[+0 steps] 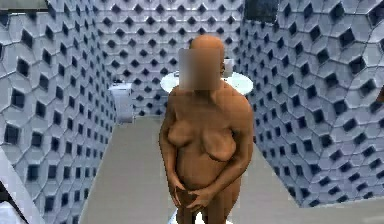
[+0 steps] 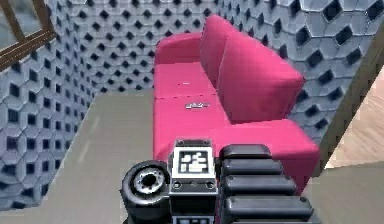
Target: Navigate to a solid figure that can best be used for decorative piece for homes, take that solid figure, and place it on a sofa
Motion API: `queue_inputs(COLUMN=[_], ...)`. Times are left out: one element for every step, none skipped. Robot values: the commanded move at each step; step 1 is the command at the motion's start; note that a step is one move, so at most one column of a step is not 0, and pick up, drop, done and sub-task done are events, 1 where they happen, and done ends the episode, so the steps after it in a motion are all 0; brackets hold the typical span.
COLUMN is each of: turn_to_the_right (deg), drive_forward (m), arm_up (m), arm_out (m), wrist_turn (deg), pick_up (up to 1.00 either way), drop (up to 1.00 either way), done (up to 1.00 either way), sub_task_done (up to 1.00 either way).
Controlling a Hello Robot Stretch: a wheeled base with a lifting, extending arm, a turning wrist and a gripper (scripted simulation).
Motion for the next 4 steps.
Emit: queue_inputs(turn_to_the_right=[0.0,33.0,0.0,45.0], drive_forward=[0.2,0.0,0.45,0.0], arm_up=[0.0,0.0,0.0,0.0], arm_out=[0.0,0.0,0.0,0.0], wrist_turn=[0.0,0.0,0.0,0.0], pick_up=[0.0,0.0,0.0,0.0], drop=[0.0,0.0,0.0,0.0], done=[0.0,0.0,0.0,0.0], sub_task_done=[0.0,0.0,0.0,0.0])
